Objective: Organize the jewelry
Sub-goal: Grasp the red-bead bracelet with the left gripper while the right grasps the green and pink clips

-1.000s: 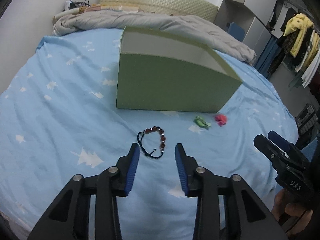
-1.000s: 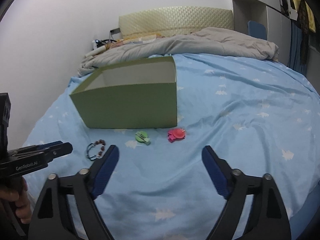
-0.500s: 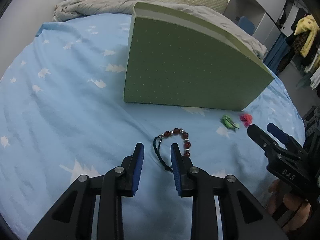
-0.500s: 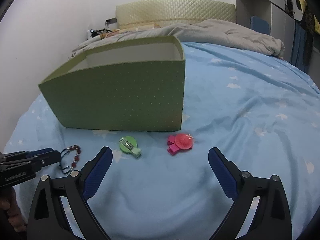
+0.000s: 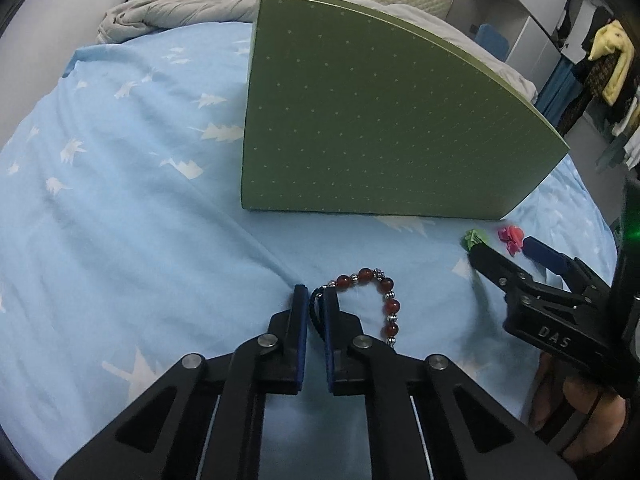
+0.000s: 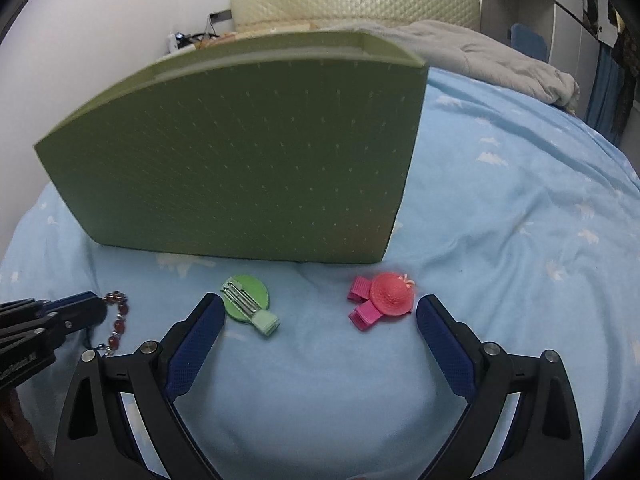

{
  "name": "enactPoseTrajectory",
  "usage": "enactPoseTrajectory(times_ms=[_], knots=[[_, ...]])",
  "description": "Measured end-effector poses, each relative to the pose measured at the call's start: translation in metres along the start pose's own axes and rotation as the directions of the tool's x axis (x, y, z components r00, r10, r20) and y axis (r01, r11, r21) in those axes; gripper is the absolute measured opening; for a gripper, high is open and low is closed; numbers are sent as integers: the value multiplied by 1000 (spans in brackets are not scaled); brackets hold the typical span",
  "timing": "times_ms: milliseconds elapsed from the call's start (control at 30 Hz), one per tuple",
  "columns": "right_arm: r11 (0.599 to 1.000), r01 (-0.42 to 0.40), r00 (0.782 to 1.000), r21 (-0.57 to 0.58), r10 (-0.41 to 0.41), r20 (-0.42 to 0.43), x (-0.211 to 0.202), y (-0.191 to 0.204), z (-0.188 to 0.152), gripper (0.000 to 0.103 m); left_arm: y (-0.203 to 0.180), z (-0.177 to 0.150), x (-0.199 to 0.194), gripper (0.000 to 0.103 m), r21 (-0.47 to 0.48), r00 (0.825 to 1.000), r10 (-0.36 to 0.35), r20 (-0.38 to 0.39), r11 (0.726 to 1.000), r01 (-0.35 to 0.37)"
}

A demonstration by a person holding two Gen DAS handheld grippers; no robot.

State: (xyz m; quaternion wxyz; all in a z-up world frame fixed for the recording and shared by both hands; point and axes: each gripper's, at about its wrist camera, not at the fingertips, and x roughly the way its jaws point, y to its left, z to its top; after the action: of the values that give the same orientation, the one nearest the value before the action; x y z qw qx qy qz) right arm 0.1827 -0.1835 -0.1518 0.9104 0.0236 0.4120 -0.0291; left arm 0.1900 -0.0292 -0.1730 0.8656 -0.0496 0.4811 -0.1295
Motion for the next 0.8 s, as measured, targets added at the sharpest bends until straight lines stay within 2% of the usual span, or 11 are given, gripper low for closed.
enactPoseTrajectory(times_ms=[100,200,567,800], knots=[[1000,2,1000,0,-2,-4,2,0,2,97,0,0,1,3,-4,1000,-1,2,1000,1],[1000,5,1000,-7,-5,1,2,3,2,90,0,0,1,3,-8,1000,-6,1,1000,6],[998,-29,999,-51,30,25,-4,11,-4,38,5,4,-1,1,-22,1000,-28,0,999,28],[998,-46,999,-43,47,25,-9,8,-3,36,-1,6,-10,0,-16,999,-45,13,999,45]])
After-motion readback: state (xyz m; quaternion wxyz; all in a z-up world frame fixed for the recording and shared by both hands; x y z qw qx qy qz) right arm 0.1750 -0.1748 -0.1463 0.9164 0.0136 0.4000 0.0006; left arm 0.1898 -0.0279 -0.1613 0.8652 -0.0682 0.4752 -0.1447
